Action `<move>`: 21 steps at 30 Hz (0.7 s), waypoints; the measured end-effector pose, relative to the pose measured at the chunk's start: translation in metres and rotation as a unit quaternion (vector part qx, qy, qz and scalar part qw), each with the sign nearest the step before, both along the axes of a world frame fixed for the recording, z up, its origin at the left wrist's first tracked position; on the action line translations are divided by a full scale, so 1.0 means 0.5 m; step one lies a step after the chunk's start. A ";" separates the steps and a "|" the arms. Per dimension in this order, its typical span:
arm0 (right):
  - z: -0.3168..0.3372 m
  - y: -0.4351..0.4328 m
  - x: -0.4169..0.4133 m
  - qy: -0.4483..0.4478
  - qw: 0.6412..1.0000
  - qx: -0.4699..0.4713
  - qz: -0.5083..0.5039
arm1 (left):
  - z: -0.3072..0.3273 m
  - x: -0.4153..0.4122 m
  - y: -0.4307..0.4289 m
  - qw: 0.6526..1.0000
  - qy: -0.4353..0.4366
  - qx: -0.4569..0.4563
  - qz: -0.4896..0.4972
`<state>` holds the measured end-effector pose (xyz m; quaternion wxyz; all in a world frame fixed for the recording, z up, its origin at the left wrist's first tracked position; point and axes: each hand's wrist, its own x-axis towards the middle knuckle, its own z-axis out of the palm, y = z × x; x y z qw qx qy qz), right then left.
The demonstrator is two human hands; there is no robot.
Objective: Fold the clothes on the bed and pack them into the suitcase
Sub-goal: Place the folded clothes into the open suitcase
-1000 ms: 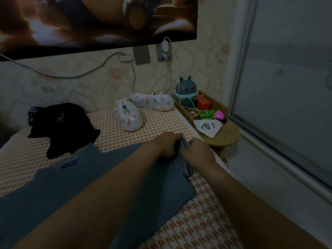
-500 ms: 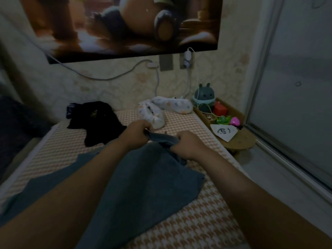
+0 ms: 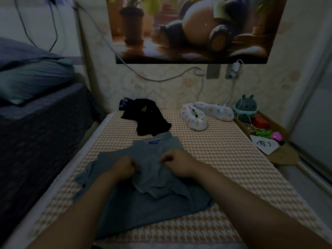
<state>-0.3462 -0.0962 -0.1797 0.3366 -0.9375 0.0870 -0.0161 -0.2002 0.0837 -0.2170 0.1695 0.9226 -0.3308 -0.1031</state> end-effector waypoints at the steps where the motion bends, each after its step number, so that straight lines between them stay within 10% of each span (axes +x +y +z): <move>1: -0.008 -0.013 -0.002 -0.012 0.999 -0.050 -0.017 | 0.000 -0.006 -0.006 1.000 0.021 -0.016 0.007; 11: -0.082 -0.019 -0.003 -0.020 0.983 -0.176 0.038 | 0.015 0.049 -0.011 0.957 -0.034 -0.221 0.184; 18: -0.115 -0.010 0.010 0.079 0.959 -0.263 0.068 | -0.006 0.025 -0.004 0.982 -0.103 0.038 0.152; 21: -0.104 -0.006 0.001 0.065 0.965 -0.244 0.068 | 0.010 0.005 -0.025 0.974 -0.218 -0.025 0.065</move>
